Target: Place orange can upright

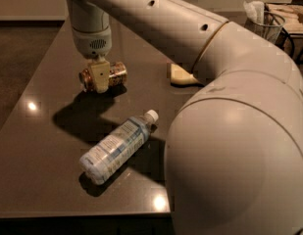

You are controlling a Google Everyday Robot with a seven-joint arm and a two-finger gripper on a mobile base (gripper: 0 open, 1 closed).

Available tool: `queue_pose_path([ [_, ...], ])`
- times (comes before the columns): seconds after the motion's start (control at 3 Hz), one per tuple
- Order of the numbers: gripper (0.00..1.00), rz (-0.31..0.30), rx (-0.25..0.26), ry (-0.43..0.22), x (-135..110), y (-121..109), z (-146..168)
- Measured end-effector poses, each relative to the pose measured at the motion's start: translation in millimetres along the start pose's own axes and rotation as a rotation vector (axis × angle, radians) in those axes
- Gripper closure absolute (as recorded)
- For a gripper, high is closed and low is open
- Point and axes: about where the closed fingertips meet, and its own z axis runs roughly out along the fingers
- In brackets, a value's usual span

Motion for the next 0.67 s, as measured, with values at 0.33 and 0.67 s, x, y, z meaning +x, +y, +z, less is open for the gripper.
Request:
queue_pose_path([
  [0.33,1.00,0.077,0.025,-0.147,-3.9,-12.0,-25.9],
  [0.67,1.00,0.166,0.038,-0.320,-7.4,-17.7,-45.5],
])
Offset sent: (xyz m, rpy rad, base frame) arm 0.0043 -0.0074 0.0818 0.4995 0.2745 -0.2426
